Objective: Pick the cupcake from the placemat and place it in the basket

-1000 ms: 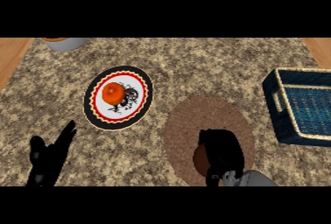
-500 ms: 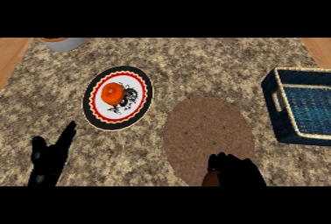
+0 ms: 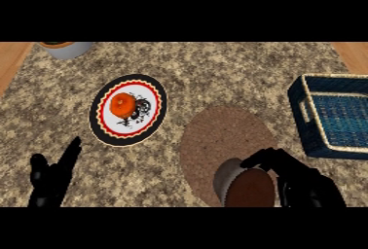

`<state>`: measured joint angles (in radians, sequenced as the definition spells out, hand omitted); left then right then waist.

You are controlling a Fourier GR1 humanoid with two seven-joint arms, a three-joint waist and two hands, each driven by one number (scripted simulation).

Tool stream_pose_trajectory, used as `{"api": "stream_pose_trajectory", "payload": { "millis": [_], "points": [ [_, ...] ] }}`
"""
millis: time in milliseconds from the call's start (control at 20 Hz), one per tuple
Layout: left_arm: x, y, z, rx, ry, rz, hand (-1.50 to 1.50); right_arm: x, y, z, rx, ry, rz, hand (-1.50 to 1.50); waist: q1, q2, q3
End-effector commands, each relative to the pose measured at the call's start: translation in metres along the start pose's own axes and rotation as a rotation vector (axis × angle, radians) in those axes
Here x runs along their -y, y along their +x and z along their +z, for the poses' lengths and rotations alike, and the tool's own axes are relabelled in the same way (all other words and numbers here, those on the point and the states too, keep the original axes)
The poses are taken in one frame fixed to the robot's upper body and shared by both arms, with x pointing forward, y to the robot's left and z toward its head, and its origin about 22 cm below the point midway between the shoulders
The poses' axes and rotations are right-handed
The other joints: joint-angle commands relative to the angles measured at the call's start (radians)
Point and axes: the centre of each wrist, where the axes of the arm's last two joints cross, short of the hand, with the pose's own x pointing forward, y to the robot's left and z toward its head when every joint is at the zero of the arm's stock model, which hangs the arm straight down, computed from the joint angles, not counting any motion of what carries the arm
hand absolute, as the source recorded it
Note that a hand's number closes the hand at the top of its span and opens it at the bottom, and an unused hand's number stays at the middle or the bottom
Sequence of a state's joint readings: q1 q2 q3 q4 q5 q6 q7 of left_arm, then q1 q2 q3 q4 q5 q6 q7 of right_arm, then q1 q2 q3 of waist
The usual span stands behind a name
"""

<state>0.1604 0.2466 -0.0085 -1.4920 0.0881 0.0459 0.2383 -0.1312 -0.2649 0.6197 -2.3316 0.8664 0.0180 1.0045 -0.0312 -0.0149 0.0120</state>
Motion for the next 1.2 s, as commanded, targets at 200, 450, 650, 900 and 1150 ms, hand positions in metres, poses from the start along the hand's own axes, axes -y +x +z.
{"api": "stream_pose_trajectory", "payload": {
  "millis": [200, 450, 650, 900, 1150],
  "points": [
    [0.002, -0.019, 0.001, -0.087, -0.010, 0.006, 0.00, 0.081, 0.014, 0.013, -0.020, -0.291, -0.140, 1.50, -0.001, 0.007, -0.015],
    [0.010, -0.013, -0.004, -0.094, -0.033, 0.024, 0.00, 0.111, 0.016, -0.016, -0.067, -0.397, -0.135, 1.50, -0.001, 0.008, -0.014],
    [0.005, -0.018, -0.008, -0.105, -0.013, 0.011, 0.00, 0.134, 0.021, -0.044, -0.115, -0.417, -0.132, 1.50, 0.001, 0.008, -0.015],
    [0.001, -0.025, 0.004, -0.108, -0.039, 0.022, 0.00, 0.183, 0.007, -0.073, -0.168, -0.435, -0.137, 1.50, 0.007, 0.006, -0.013],
    [0.014, -0.018, -0.006, -0.087, -0.032, 0.013, 0.00, 0.236, -0.026, -0.101, -0.193, -0.415, -0.112, 1.50, 0.012, 0.014, -0.012]
  ]
}}
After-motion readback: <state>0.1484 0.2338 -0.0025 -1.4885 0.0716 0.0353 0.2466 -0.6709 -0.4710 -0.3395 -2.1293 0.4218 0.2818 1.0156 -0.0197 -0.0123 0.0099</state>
